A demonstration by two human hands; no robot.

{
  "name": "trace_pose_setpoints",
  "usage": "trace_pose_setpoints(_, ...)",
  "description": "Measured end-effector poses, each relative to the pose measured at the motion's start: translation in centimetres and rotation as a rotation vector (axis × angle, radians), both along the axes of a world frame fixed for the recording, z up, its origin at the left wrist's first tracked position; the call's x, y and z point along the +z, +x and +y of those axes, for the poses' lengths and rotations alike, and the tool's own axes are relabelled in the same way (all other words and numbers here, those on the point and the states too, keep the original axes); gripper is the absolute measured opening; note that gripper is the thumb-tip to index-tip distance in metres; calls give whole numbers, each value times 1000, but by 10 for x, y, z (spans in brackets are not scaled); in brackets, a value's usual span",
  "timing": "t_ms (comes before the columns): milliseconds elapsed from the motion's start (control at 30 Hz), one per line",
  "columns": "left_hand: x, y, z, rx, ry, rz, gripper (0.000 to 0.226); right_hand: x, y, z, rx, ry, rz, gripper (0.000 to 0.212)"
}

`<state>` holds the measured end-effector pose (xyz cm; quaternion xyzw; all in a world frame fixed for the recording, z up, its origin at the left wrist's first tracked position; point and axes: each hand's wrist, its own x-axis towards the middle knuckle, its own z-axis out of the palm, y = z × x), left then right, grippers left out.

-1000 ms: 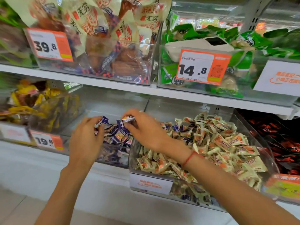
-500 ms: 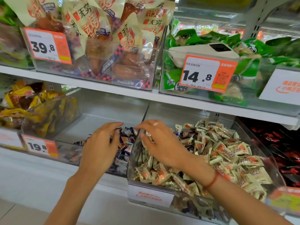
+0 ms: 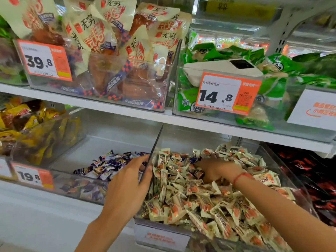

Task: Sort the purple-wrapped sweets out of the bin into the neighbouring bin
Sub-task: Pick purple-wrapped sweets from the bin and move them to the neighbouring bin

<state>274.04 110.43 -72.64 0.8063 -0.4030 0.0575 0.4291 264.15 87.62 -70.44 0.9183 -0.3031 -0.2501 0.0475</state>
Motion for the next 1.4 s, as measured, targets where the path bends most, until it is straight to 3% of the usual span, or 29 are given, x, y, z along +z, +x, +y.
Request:
trace_pose_setpoints(133,3,0,3,19,22,-64,34,-5,2,1,55,-23,-155,48)
trace_pose_setpoints(233,5,-2,2,36,31,-115,32,0,-8,-1,98,26,-358,17)
trace_pose_setpoints(467,14,-16,-3,-22,-68,-433,33,26,-60,23,218,269,-645,25)
trace_pose_setpoints(567,21,-33,-16,-162,-65,-392,32,34,-91,31,183,401,-772,32)
trace_pose_setpoints(700,26,-41,-52,-308,143,-220,35,27,-120,32,49,416,-961,44)
trace_pose_setpoints(800,14,-34,-88,-423,328,-123,36,18,-132,34,56,277,-950,35)
trace_pose_setpoints(900,0,-34,-112,-594,484,18,37,13,-139,37,98,274,-785,39)
trace_pose_setpoints(1000,-8,-41,-115,-657,610,-45,42,11,-146,38,154,326,-713,43)
trace_pose_setpoints(1167,-1,-41,-91,-641,677,-108,45,15,-160,40,101,287,-834,44)
trace_pose_setpoints(1267,10,-52,-69,-536,532,-235,43,23,-155,48,-7,397,-1121,33)
trace_pose_setpoints(1300,13,-59,-63,-505,427,-195,45,27,-149,53,-63,488,-1228,30)
trace_pose_setpoints(1400,23,-76,-50,-473,46,144,46,36,-120,69,-130,697,-1479,23)
